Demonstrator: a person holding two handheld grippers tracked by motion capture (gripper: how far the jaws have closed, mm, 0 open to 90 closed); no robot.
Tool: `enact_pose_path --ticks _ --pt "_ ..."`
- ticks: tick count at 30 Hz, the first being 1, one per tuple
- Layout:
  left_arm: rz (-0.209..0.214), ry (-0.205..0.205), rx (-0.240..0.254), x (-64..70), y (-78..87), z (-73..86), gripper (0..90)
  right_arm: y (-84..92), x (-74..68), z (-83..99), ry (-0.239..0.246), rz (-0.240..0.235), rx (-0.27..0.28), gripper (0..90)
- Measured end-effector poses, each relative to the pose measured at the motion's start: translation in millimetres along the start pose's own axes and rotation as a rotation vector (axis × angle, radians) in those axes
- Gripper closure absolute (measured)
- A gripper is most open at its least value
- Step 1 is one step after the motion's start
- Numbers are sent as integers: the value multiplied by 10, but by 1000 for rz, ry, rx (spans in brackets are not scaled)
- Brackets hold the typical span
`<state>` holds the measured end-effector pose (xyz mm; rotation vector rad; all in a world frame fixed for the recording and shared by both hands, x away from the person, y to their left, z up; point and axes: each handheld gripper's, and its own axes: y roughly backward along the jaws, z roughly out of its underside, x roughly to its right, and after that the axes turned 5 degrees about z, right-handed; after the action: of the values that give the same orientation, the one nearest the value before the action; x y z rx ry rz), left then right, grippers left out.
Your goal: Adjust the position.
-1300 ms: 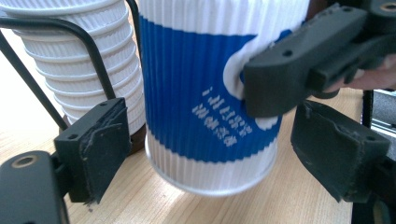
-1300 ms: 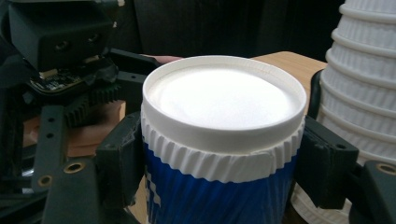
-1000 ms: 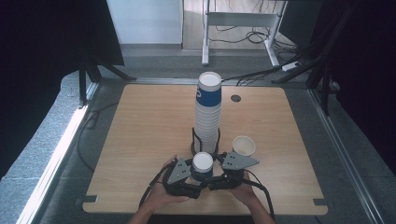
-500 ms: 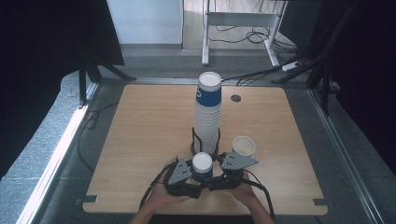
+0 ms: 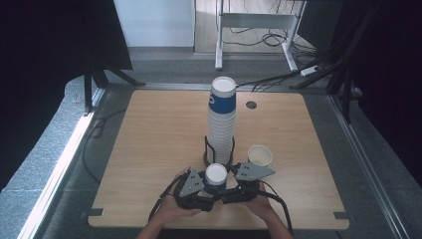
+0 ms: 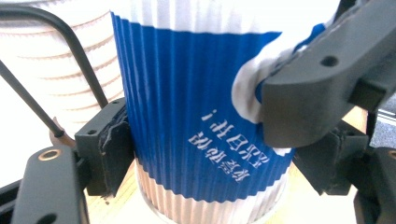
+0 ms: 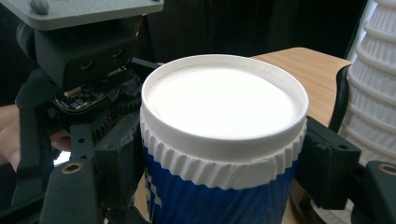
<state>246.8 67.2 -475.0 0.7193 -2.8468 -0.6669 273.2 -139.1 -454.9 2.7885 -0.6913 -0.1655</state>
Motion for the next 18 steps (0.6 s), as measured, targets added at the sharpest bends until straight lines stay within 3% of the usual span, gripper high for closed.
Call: enact_pose_path --ticks 8,18 --pt "-6 -17 -7 7 9 -7 206 3 17 2 -22 -13 -4 233" --pt "-46 -54 -42 0 21 -9 207 50 44 -24 -32 -7 8 192"
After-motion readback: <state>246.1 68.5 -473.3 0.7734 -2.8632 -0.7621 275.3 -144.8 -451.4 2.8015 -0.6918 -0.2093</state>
